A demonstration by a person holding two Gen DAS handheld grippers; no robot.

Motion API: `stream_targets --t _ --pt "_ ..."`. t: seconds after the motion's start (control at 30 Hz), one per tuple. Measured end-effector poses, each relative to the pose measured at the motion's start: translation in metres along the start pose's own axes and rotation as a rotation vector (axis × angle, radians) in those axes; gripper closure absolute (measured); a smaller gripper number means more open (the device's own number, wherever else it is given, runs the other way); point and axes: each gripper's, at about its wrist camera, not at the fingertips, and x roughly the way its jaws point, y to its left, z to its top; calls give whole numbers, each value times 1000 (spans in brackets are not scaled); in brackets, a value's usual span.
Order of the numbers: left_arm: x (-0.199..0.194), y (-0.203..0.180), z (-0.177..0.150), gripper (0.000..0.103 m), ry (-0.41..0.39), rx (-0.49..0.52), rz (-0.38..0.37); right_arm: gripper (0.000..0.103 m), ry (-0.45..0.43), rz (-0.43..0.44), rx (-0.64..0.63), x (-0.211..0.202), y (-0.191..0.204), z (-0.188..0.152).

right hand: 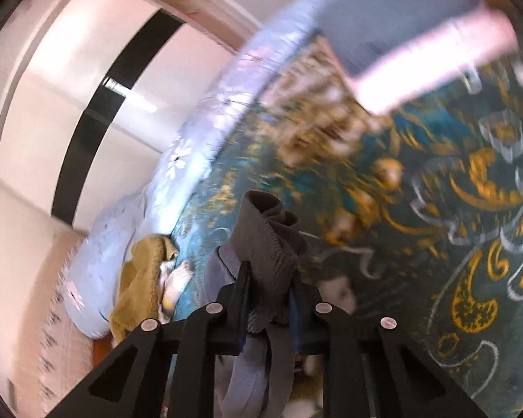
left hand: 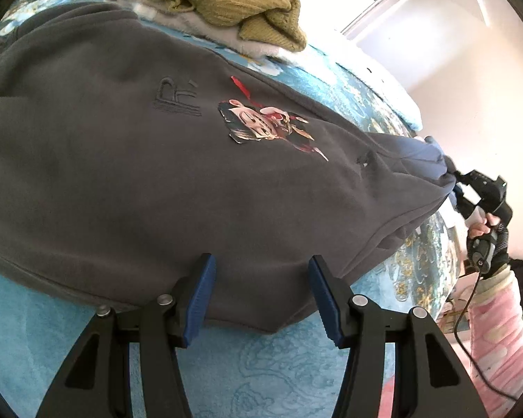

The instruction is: Fold clothes

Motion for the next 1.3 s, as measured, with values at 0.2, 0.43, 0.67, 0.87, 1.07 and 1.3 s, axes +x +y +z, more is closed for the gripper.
stream_targets --t 0.2,0.43,0.67,0.87,1.07,1.3 --pt "-5 10 3 47 -19 -62 -76 84 -64 -73 -345 -1 111 -15" --pt "-39 17 11 47 -170 -90 -100 84 -80 -79 -784 8 220 -106" --pt "-58 39 15 47 -250 -187 -113 84 51 -75 -1062 51 256 -222" --pt "-62 45 18 47 -253 -200 -136 84 149 -142 -1177 86 247 -300" --pt "-63 43 16 47 -242 -193 -138 80 164 -161 -1235 89 236 -323" --pt "-60 35 13 47 -227 -155 -133 61 175 35 -1157 47 222 -298"
